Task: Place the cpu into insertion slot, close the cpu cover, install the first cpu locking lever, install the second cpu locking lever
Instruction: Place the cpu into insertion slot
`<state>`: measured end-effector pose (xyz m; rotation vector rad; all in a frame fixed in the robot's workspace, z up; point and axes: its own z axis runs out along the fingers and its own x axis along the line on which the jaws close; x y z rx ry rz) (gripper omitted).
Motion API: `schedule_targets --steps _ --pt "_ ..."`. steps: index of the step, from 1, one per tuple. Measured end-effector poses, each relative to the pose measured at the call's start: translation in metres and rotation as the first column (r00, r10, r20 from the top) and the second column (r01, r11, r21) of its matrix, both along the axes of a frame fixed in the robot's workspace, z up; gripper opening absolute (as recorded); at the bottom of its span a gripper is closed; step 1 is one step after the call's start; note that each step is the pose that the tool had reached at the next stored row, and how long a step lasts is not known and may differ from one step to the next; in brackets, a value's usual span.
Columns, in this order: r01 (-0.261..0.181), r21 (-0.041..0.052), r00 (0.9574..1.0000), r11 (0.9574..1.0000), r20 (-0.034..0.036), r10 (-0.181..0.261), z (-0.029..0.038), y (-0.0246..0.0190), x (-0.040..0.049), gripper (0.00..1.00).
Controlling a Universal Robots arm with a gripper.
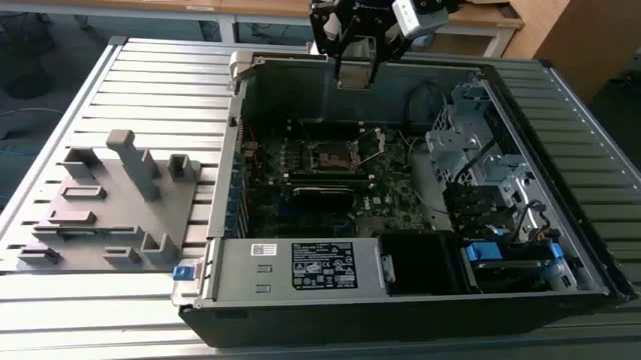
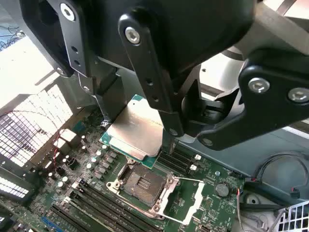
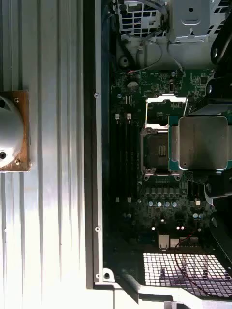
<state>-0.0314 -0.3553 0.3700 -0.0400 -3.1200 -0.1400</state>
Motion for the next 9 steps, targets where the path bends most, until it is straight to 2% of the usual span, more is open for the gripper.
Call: schedule_targets --steps 9 --pt "0.0 0.0 1.0 1.0 0.0 0.0 0.0 0.0 0.0 0.54"
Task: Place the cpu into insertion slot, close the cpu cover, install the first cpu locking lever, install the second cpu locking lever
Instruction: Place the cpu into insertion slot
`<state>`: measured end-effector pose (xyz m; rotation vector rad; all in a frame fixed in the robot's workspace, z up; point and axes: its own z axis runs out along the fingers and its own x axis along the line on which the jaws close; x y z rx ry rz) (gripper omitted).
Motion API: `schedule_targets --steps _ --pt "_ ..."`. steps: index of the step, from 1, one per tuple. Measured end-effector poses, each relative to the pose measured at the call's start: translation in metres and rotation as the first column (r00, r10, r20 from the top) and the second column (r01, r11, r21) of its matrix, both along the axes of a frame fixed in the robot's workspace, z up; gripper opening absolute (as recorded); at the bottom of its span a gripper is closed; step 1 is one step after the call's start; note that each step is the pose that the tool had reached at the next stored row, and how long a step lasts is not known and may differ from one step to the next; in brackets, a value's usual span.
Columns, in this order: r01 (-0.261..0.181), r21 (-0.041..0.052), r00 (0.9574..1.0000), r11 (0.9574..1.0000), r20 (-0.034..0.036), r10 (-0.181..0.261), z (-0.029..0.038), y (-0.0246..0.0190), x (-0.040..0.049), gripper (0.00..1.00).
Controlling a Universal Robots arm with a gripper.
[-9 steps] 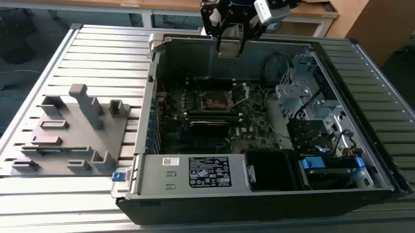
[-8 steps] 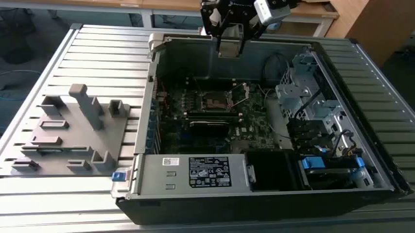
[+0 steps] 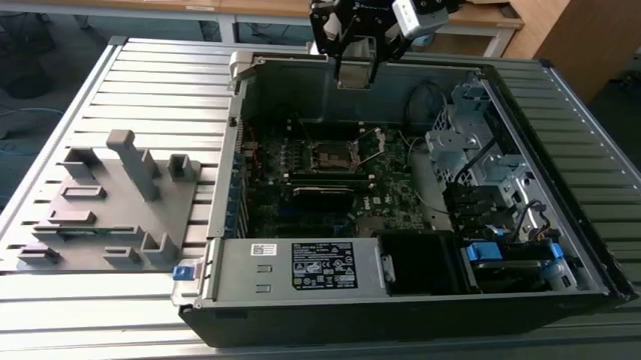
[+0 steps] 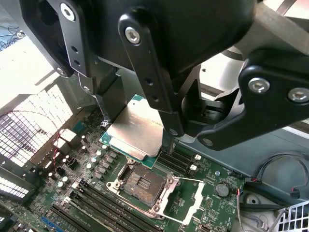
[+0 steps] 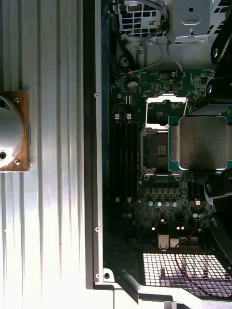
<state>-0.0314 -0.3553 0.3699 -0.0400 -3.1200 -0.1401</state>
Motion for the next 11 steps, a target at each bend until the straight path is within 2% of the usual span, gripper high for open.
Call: schedule_targets --steps 3,11 --pt "0.0 0.0 1.0 1.0 0.0 0.0 -0.0004 0.0 0.0 0.54" --pt "0.0 -0.0002 1.0 1.0 -0.0001 0.0 -0.0076 0.0 0.0 0.54"
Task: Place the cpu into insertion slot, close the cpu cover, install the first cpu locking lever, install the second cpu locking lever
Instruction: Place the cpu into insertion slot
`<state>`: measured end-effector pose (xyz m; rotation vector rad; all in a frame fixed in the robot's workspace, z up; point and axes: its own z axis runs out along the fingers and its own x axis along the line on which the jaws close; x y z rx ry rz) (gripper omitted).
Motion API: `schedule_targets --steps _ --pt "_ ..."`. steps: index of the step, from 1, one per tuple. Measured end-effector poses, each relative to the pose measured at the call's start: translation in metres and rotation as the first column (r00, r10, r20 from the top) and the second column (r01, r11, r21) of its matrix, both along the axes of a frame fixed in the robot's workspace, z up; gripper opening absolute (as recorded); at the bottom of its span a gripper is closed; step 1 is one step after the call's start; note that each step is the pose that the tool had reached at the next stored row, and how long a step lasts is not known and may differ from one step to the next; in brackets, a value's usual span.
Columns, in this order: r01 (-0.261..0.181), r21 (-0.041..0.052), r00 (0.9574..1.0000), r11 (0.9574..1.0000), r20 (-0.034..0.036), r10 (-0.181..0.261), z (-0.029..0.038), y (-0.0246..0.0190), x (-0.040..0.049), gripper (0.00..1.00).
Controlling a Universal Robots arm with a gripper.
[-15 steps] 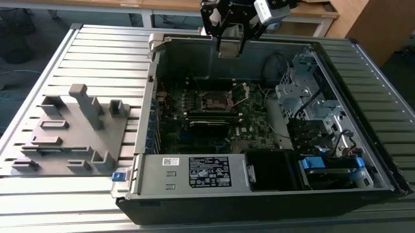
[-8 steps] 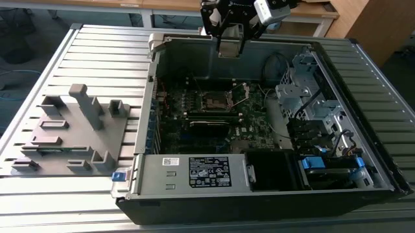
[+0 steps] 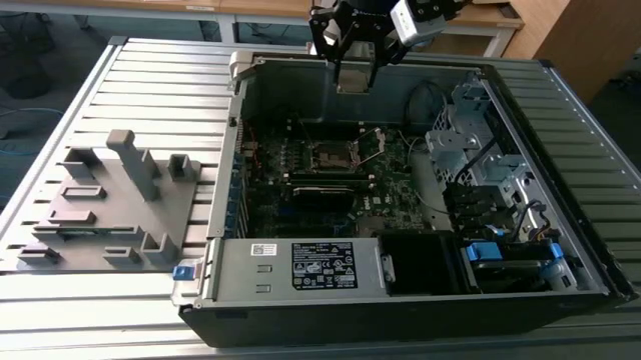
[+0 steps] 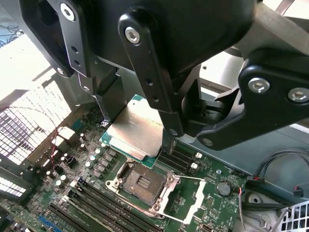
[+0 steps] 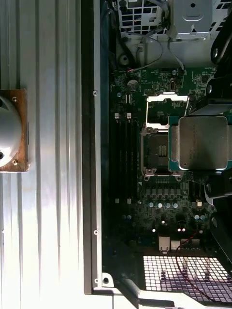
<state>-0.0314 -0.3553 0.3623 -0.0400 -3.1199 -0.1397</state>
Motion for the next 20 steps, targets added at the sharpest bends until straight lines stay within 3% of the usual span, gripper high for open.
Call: schedule_targets --steps 20 --pt "0.0 0.0005 1.0 1.0 0.0002 0.0 -0.0042 0.0 0.0 0.54"
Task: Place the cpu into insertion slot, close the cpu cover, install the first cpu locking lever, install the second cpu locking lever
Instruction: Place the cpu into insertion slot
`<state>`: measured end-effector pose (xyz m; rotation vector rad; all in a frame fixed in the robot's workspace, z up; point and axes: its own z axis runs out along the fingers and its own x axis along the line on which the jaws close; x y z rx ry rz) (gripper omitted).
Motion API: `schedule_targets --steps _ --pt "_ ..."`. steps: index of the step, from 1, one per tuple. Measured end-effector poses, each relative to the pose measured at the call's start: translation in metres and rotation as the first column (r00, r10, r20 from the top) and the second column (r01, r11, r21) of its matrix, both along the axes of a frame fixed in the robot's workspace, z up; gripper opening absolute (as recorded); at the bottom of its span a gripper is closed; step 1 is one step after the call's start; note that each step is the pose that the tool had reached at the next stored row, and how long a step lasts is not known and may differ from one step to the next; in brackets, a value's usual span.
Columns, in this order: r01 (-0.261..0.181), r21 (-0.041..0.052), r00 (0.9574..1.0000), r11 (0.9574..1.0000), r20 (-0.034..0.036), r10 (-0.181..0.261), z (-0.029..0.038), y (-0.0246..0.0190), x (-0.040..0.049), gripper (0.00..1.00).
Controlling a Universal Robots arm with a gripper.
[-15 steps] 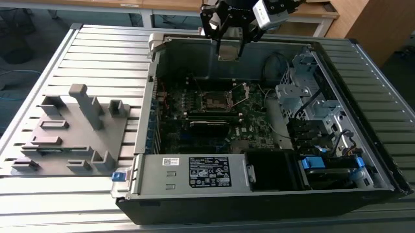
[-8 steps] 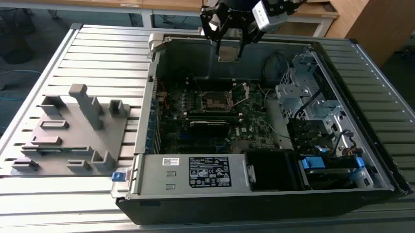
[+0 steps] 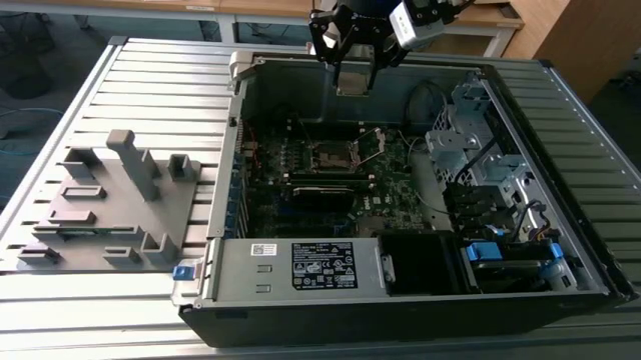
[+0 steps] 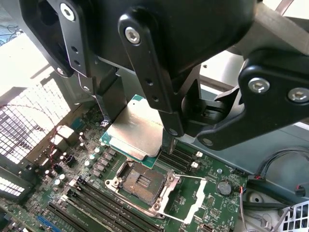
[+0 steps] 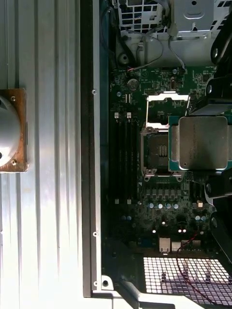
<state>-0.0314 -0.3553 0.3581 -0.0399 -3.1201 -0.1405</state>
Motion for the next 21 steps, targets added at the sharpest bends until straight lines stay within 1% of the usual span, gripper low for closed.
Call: schedule_targets --steps 6,8,11,16,21 --pt "0.0 -0.0004 1.0 1.0 -0.0002 0.0 -0.0011 0.0 0.0 0.54" --pt "0.0 -0.0003 1.0 1.0 -0.0001 0.0 -0.0036 0.0 0.0 0.54" --pt "0.0 0.0 1.0 1.0 0.0 0.0 -0.0041 0.0 0.0 0.54" --pt "0.0 -0.0003 1.0 1.0 -0.0002 0.0 -0.0068 0.0 0.0 0.54" --pt "0.0 -0.0004 1.0 1.0 -0.0002 0.0 -0.0075 0.0 0.0 0.54"
